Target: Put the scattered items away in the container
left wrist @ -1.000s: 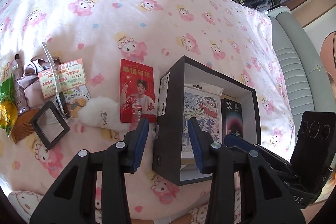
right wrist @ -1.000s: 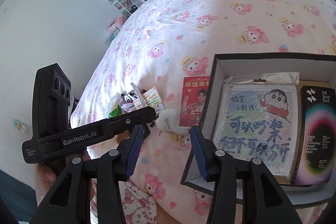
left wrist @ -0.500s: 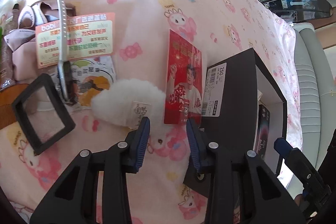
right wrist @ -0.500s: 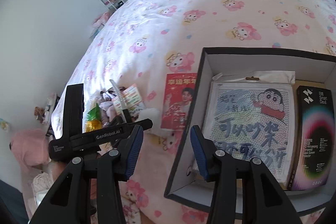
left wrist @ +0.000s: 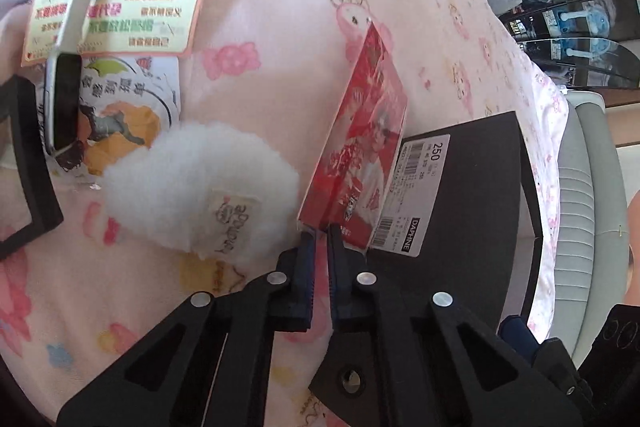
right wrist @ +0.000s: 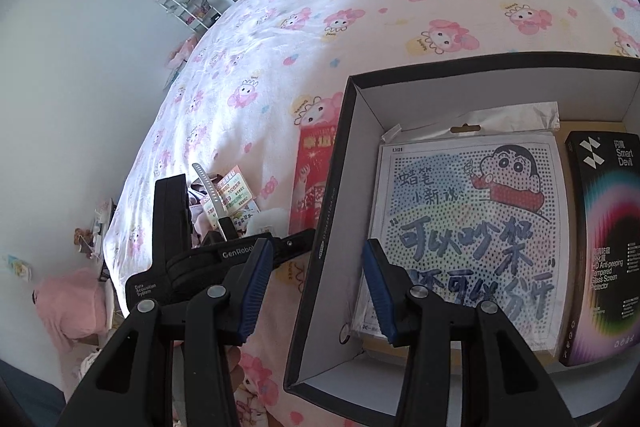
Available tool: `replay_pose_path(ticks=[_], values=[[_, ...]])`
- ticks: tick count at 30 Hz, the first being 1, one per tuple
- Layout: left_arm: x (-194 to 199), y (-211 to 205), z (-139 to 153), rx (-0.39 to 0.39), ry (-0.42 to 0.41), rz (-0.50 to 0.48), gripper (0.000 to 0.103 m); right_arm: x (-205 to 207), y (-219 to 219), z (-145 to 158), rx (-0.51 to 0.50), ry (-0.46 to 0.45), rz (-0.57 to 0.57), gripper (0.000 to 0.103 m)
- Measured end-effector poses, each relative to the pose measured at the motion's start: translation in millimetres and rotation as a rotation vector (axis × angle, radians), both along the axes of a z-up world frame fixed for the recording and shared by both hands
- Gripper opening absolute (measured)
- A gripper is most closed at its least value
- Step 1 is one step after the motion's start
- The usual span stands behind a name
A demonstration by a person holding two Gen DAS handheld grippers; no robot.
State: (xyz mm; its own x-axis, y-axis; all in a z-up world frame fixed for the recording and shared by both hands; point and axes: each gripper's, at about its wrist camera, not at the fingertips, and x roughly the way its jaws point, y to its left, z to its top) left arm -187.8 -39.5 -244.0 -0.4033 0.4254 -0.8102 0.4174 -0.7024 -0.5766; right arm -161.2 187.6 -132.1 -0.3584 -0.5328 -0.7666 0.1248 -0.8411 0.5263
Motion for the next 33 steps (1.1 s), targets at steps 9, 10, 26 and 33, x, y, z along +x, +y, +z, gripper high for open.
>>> replay_pose_path(ticks=[9,10,26,33], values=[[45,-50,50,-0.143,-0.004,-0.040,0.000,14,1,14,-0.013,0.026,0.007,0.043],[51,-64,50,-0.150,-0.017,-0.020,0.000,17,-5,20,-0.015,0.041,0.025,0.043],[81,-145,9,-0.047,-0.093,0.089,0.016,-1,-145,-41,0.220,-0.058,0.108,0.043],[76,-140,11,0.011,-0.046,0.079,0.032,-8,-148,-63,0.328,-0.041,0.032,0.043]])
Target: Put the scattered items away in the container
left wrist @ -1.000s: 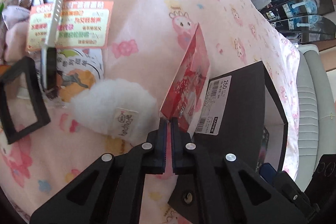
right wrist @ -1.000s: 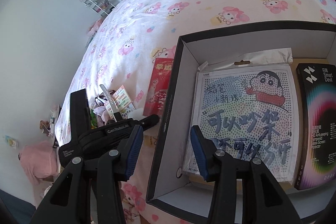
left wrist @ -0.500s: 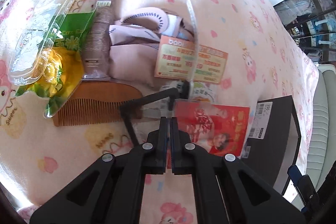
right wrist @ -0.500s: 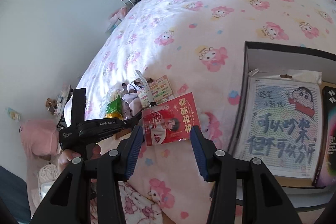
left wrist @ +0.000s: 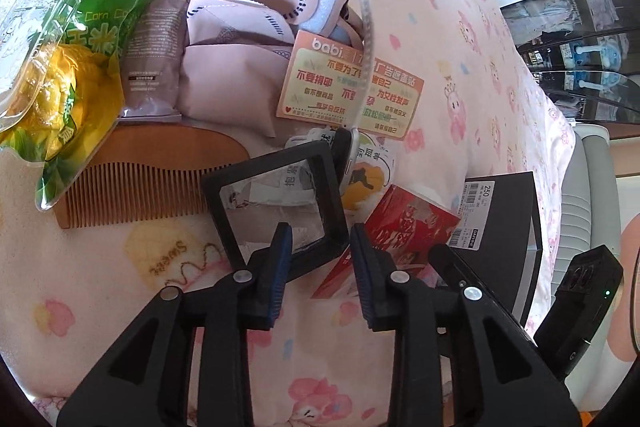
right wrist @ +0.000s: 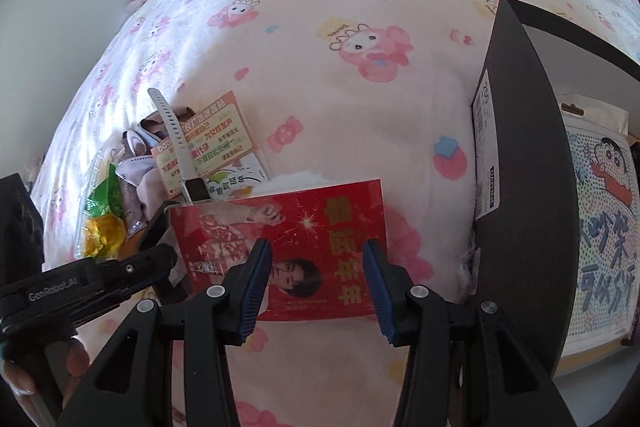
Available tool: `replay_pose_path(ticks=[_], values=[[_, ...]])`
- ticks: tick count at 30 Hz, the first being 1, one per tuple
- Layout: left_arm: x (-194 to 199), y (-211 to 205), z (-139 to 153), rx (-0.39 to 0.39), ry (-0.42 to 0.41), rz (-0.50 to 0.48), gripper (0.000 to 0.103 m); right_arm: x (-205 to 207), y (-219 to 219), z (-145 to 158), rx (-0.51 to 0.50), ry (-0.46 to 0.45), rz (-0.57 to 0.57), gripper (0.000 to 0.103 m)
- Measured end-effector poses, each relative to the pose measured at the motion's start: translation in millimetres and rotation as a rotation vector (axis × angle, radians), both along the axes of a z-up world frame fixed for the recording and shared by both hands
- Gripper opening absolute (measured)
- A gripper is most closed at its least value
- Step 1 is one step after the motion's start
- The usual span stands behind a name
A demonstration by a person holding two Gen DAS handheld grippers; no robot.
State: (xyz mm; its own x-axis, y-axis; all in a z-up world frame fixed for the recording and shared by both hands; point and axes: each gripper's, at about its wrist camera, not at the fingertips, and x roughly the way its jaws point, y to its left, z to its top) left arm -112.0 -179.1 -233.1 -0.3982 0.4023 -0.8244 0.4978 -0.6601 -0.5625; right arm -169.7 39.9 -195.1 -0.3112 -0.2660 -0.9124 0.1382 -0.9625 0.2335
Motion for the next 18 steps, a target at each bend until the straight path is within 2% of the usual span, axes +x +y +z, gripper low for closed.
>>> replay_pose_path(ticks=[6,7,10,14,16,17,18], values=[[-4,7,7,0.009,0.043,-0.027,0.038,-3,-4,-14,0.013,-0.018,0.029,0.046],[-4,8,7,0.011,0.043,-0.033,0.039,-5,-3,-17,0.007,-0.026,0.027,0.049],[-10,11,2,0.042,0.045,-0.043,0.048,-8,0,-22,-0.015,-0.041,0.031,0.053],[-20,18,-2,0.015,0.040,-0.068,0.046,-7,3,-22,-0.043,-0.046,0.056,0.054],[-27,24,-3,-0.012,0.033,-0.096,0.025,-6,5,-20,-0.071,-0.049,0.065,0.054],[-29,27,-3,-0.038,0.030,-0.108,0.022,-7,6,-19,-0.088,-0.052,0.068,0.054],[-29,29,-2,-0.055,0.031,-0.119,0.014,-7,7,-17,-0.101,-0.054,0.070,0.054]])
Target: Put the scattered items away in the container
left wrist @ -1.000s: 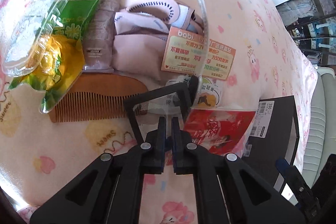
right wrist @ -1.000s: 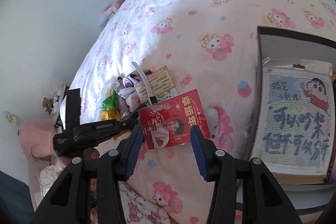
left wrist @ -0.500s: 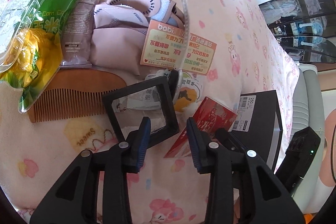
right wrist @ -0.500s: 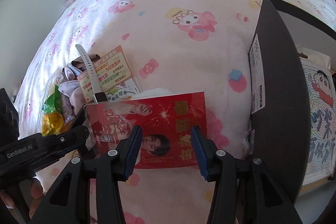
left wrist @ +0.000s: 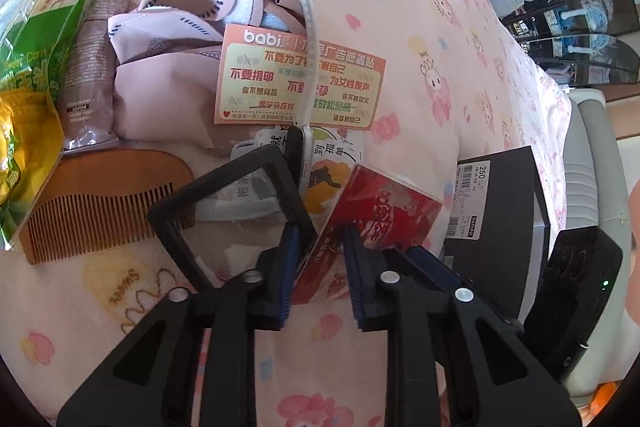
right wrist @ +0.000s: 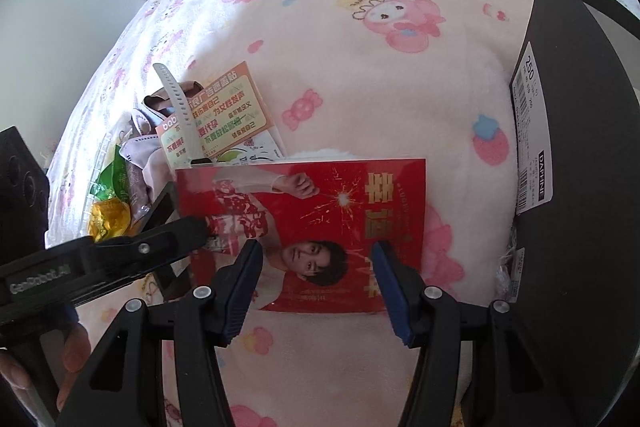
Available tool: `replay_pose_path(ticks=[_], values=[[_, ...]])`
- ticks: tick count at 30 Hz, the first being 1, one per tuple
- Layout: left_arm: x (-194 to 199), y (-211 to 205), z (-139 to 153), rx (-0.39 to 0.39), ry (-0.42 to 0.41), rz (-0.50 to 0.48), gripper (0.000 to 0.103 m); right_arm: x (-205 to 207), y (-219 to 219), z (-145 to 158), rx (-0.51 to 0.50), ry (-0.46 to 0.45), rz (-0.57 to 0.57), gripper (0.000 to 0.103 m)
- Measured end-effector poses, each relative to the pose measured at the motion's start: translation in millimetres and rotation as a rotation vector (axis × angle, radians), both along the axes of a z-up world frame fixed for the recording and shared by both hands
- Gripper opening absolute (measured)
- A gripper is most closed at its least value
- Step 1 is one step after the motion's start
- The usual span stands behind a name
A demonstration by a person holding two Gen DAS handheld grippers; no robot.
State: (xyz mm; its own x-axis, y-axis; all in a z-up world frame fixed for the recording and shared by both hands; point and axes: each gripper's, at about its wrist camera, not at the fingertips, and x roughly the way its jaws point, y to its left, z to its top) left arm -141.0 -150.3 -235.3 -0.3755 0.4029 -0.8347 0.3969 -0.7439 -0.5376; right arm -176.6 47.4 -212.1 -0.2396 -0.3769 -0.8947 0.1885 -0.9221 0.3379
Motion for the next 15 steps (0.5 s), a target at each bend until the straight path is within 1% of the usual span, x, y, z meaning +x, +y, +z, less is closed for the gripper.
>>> replay_pose_path(ticks=[1,3,5,8,9,11,12,13,14,15], values=[[1,1,2,-0.016,0.004,-0.004,0.008,1,1,2,-0.011,-0.003,0.000,0.054],[5,-2,7,-0.042,0.021,0.012,0.002,3,0,4,-0.031,-0.005,0.002,0.054],[12,-11,14,-0.051,0.041,0.051,0.000,5,1,7,-0.052,-0.004,0.003,0.054],[25,-28,19,-0.021,0.066,0.108,0.000,6,3,12,-0.072,-0.003,0.002,0.054],[27,-30,20,-0.006,0.073,0.112,0.000,7,4,13,-0.073,-0.001,-0.003,0.054],[25,-29,18,0.065,0.088,0.079,0.002,7,4,14,-0.053,0.009,-0.018,0.054],[22,-25,16,0.097,0.087,0.057,0.006,5,2,12,-0.034,0.009,-0.025,0.054],[17,-19,14,0.108,0.083,0.034,0.019,4,0,9,-0.014,0.004,-0.029,0.054],[13,-13,14,0.090,0.077,0.018,0.027,3,-4,5,0.000,-0.002,-0.032,0.054],[8,-7,15,0.053,0.078,0.005,0.036,2,-3,3,0.005,-0.006,-0.036,0.054]])
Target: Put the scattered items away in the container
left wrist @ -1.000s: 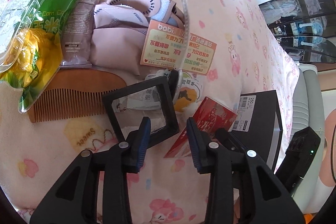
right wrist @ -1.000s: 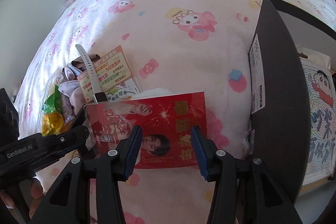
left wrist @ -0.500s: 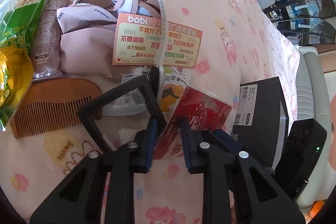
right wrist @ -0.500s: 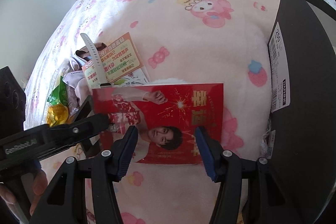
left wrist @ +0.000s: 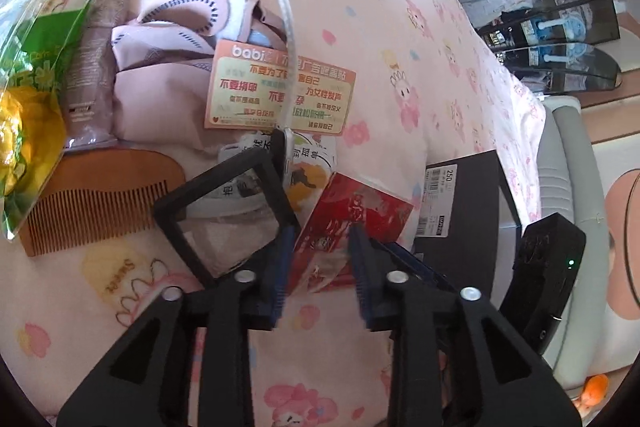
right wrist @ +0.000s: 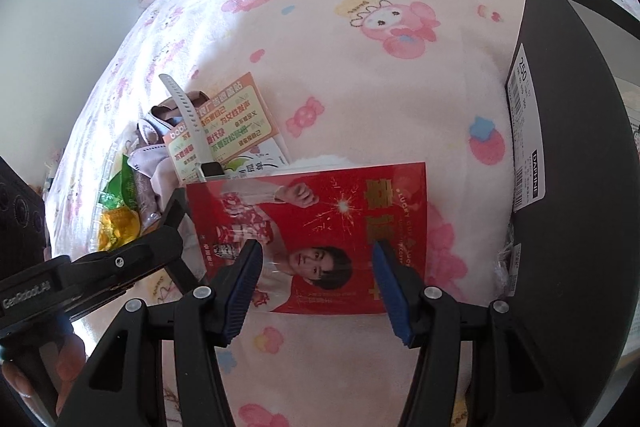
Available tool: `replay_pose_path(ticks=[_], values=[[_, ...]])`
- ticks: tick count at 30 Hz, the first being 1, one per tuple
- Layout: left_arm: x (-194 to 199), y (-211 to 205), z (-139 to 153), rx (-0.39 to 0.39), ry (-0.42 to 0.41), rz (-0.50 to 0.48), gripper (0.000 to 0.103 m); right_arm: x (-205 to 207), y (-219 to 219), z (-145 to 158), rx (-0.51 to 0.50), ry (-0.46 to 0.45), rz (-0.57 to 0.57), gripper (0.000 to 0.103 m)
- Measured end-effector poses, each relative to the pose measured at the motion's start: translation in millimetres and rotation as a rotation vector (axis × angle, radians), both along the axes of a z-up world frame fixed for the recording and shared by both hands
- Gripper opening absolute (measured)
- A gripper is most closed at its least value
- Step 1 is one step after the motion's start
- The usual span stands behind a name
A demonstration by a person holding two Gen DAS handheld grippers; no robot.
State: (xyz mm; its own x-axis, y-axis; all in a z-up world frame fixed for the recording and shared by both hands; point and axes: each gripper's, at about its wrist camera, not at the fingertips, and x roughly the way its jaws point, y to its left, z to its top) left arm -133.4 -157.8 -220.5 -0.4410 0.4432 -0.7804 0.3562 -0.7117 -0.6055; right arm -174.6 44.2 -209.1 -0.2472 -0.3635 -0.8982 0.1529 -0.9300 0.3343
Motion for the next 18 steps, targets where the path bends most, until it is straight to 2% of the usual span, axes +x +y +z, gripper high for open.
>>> replay_pose_path(ticks=[2,5,6,7,13,15,18], values=[[-11,8,3,-0.078,0.004,-0.016,0.036,-1,1,-3,0.004,-0.001,-0.003,0.054],[-18,13,2,-0.127,0.009,-0.022,0.036,-1,0,-5,0.017,-0.005,0.004,0.054],[-18,14,2,-0.139,0.007,-0.026,0.031,-1,0,-5,0.017,-0.004,0.007,0.054],[-18,15,1,-0.136,0.006,-0.036,0.011,-1,0,-5,0.016,-0.003,0.009,0.054],[-2,4,18,-0.094,0.081,-0.006,0.003,3,4,3,-0.024,0.010,0.009,0.054],[6,-5,23,-0.105,0.081,0.027,0.003,3,6,8,-0.046,0.018,0.007,0.054],[17,-22,17,-0.063,0.042,0.074,0.004,0,7,10,-0.039,0.033,0.005,0.054]])
